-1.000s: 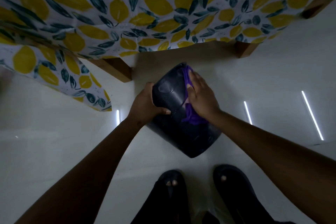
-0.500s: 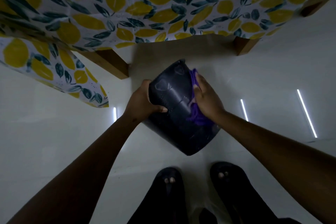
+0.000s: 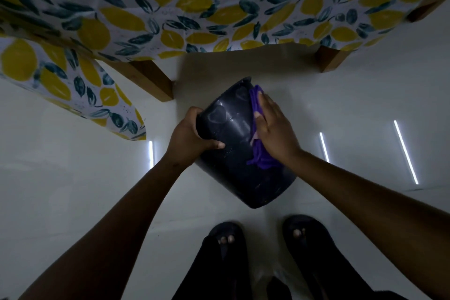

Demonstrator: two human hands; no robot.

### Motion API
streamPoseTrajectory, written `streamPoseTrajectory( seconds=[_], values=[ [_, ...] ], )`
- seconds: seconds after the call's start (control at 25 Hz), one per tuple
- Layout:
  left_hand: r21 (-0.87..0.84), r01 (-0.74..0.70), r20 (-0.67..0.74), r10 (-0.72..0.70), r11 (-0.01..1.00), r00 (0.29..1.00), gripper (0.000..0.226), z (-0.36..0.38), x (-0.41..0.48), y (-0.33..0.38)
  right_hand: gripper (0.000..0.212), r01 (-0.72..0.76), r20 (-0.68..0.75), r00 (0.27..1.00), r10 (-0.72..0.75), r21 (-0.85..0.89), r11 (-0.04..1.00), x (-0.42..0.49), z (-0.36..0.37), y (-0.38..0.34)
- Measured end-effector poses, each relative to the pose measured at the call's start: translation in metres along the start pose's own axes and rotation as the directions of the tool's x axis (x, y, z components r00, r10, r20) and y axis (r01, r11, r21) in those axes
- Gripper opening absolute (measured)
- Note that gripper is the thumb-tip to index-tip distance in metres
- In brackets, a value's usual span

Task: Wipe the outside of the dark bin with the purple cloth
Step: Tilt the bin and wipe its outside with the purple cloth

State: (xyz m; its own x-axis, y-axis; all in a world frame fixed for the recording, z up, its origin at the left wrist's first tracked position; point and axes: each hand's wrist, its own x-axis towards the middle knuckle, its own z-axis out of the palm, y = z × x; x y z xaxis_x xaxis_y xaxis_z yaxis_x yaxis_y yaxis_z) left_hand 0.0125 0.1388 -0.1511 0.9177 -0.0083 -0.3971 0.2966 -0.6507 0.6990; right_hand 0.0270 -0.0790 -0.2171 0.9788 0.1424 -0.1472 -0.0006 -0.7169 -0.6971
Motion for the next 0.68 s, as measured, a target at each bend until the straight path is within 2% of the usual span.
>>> streamPoseTrajectory(
  seconds=[0.08,0.16,0.24,0.32,0.4,0.48,0.52,0.6,0.64,0.68],
  values=[
    [-0.029,0.004,0.017,-0.003,1.000,1.000,0.068,0.008,-0.001,0.006,0.059,0.029,-0.036,0.999,-0.032,-0.067,0.997,-0.027,-0.005,0.009],
    [-0.055,-0.030,0.055,0.033,0.998,0.998,0.063,0.018,0.002,0.009,0.059,0.129,-0.072,0.986,-0.150,-0.237,0.963,-0.048,-0.009,0.006],
    [-0.088,-0.033,0.083,0.041,0.996,0.996,0.062,0.019,0.010,0.009,0.059,0.200,-0.035,0.972,-0.232,-0.391,0.898,-0.045,-0.010,0.002],
    [-0.033,-0.032,0.125,0.035,0.999,0.992,0.066,0.012,0.014,0.008,0.060,0.203,0.014,0.976,-0.218,-0.429,0.880,-0.040,-0.007,-0.004],
    [0.052,-0.082,0.150,0.074,0.995,0.986,0.080,0.007,0.020,0.014,0.061,0.272,0.060,0.959,-0.277,-0.465,0.843,-0.039,0.001,-0.012],
    [0.051,-0.109,0.132,0.102,0.993,0.986,0.087,0.008,0.025,0.021,0.060,0.315,0.085,0.946,-0.312,-0.453,0.834,-0.032,0.002,-0.014],
    [0.045,-0.097,0.109,0.091,0.994,0.990,0.083,0.009,0.025,0.022,0.059,0.271,0.060,0.961,-0.270,-0.401,0.875,-0.025,0.000,-0.011],
    [0.048,-0.061,0.085,0.057,0.997,0.995,0.074,0.009,0.022,0.021,0.057,0.053,-0.029,0.998,-0.060,-0.207,0.977,-0.017,-0.012,0.007],
    [0.049,-0.050,0.083,0.046,0.998,0.995,0.071,0.008,0.019,0.018,0.058,-0.036,-0.044,0.999,0.030,-0.143,0.989,-0.024,-0.017,0.015],
    [0.054,-0.042,0.090,0.038,0.998,0.995,0.069,0.007,0.017,0.014,0.058,-0.059,-0.038,0.998,0.054,-0.141,0.988,-0.037,-0.018,0.019]
  ],
)
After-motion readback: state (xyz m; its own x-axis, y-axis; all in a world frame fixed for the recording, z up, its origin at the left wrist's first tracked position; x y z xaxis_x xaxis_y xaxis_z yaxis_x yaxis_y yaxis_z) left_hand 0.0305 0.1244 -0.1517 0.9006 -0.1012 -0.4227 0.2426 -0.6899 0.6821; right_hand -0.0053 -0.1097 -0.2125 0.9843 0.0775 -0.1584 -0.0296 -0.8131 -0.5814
